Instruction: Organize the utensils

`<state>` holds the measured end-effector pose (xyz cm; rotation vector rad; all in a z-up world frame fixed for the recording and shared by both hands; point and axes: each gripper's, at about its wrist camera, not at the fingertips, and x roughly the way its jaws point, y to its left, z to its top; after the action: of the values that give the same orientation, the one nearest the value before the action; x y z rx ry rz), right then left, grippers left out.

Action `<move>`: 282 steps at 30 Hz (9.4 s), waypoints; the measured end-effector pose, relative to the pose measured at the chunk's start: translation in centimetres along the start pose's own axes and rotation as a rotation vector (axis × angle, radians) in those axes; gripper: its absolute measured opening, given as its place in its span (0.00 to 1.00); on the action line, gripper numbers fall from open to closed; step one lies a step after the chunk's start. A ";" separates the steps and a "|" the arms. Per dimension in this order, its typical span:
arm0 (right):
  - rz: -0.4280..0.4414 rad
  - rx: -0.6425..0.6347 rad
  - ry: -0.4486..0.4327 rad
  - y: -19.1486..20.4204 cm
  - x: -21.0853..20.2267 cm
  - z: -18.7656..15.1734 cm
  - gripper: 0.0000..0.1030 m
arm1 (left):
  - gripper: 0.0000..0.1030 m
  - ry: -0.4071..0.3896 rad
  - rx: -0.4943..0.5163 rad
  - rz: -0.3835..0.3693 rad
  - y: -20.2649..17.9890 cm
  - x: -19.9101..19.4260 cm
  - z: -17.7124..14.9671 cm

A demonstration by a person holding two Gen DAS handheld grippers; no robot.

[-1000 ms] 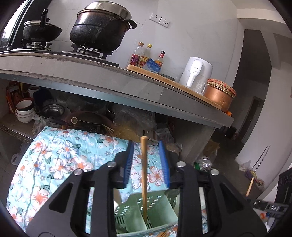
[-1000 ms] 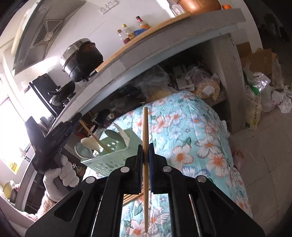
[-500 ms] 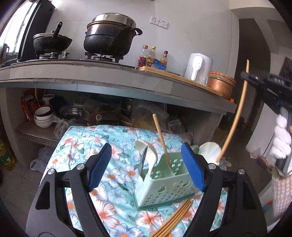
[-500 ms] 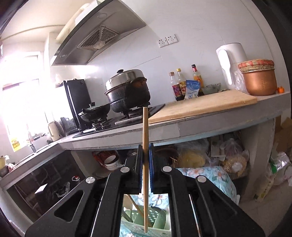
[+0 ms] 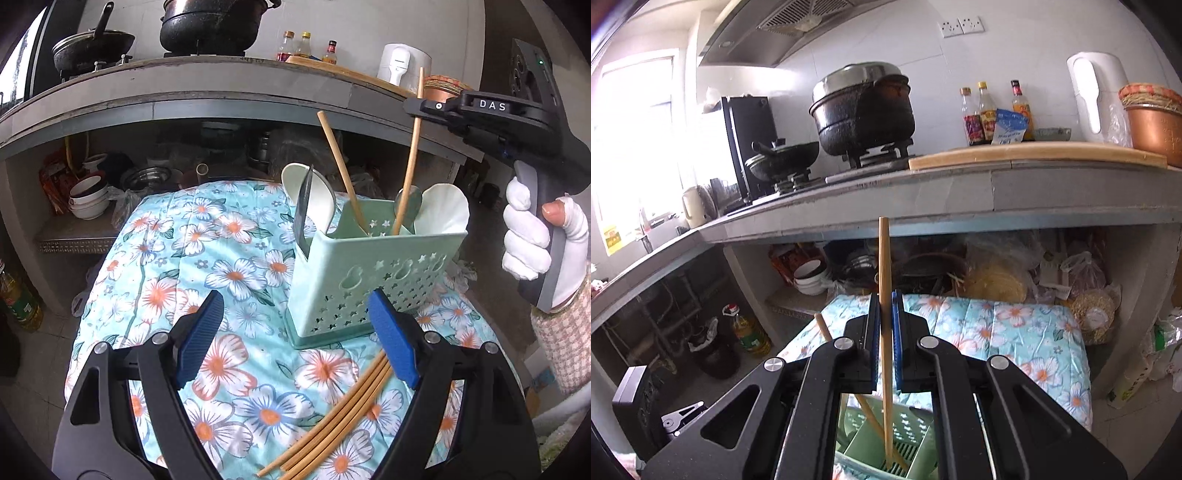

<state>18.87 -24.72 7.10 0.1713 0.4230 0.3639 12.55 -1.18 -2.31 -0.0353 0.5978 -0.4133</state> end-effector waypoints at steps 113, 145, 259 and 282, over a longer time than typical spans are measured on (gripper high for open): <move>-0.178 0.773 0.474 -7.7 -4.8 -24.3 0.12 | 0.11 0.248 0.754 -0.151 -11.5 9.3 -9.0; -0.171 0.751 0.501 -7.3 -4.7 -24.1 0.12 | 0.05 0.397 0.418 -0.326 -10.2 11.7 -6.7; -0.133 0.809 0.407 -11.2 -5.8 -21.7 0.10 | 0.05 0.501 0.259 -0.307 -13.3 15.5 -3.9; -0.059 0.631 0.225 -9.5 -11.4 -16.7 0.07 | 0.05 0.242 0.102 -0.368 -11.0 4.8 4.3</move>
<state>5.00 -36.36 -5.94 0.7355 0.7570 0.1814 14.44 -13.52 0.28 0.0029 0.8116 -0.8122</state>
